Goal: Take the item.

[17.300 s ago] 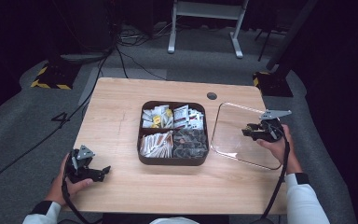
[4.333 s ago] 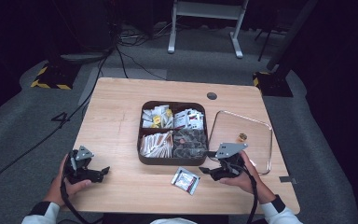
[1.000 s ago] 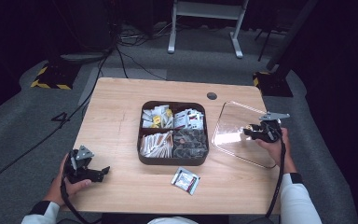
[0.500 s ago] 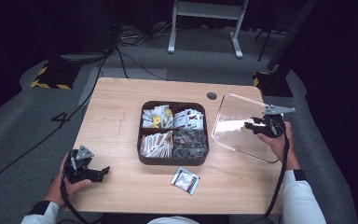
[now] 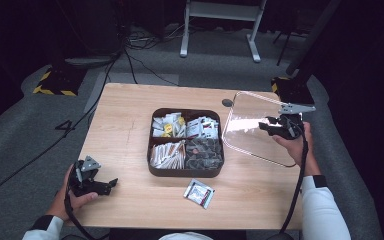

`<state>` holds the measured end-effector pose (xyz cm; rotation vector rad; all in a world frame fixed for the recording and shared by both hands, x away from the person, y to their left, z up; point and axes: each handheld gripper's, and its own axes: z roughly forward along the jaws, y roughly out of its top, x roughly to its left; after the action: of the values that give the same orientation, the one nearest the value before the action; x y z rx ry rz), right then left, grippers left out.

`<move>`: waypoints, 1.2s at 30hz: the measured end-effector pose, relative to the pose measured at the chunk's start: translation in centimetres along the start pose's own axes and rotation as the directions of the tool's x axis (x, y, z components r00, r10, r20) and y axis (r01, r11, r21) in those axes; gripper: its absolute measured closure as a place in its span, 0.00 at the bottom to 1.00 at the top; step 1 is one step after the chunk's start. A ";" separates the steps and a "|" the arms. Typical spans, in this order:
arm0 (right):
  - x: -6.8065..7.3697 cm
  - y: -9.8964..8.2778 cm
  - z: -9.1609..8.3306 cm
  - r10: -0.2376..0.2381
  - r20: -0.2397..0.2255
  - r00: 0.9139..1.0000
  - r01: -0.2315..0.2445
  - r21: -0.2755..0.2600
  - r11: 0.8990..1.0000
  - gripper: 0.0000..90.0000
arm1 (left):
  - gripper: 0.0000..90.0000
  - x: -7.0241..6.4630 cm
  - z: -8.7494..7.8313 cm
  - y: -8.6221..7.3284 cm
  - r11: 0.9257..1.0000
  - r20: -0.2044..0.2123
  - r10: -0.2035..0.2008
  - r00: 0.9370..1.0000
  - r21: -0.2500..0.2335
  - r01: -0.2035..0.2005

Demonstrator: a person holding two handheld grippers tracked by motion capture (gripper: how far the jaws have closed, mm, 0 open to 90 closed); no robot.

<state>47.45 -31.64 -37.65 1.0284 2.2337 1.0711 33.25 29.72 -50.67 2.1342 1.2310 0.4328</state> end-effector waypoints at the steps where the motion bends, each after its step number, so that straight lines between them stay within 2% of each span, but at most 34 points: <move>1: 0.1 0.2 0.0 0.000 -0.002 1.000 0.000 0.001 1.000 0.65 | 0.00 0.0 0.0 0.0 1.000 0.000 0.000 1.000 0.000 0.000; 16: 2.6 3.6 1.0 -0.042 -0.031 0.999 0.042 -0.015 0.999 0.65 | 0.00 0.0 0.0 0.0 1.000 0.001 0.002 1.000 0.000 -0.002; 29: 4.5 4.9 2.4 -0.066 -0.061 0.996 0.065 -0.020 0.998 0.65 | 0.00 0.0 0.0 0.0 1.000 0.002 0.004 1.000 0.001 -0.004; 36: 6.0 5.7 3.5 -0.087 -0.091 0.992 0.085 -0.020 0.996 0.65 | 0.00 0.0 0.0 0.0 1.000 0.001 0.005 1.000 0.001 -0.005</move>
<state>48.52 -22.93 -35.60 0.8839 2.3160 1.1177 33.27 29.75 -50.66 2.1382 1.2252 0.4331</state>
